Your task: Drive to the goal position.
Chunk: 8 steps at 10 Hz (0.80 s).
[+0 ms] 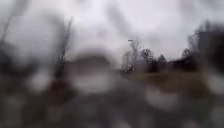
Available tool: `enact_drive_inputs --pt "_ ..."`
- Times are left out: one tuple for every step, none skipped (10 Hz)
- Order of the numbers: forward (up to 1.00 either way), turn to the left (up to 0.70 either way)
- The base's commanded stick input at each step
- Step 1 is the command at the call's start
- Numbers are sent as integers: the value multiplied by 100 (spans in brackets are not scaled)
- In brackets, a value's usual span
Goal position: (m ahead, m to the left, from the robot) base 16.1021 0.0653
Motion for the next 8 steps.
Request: enact_drive_inputs --pt "85 0" --pt "85 0" --pt "85 0" --pt "85 0" --pt "85 7" --pt "85 34" --pt "85 29" --pt "85 8"
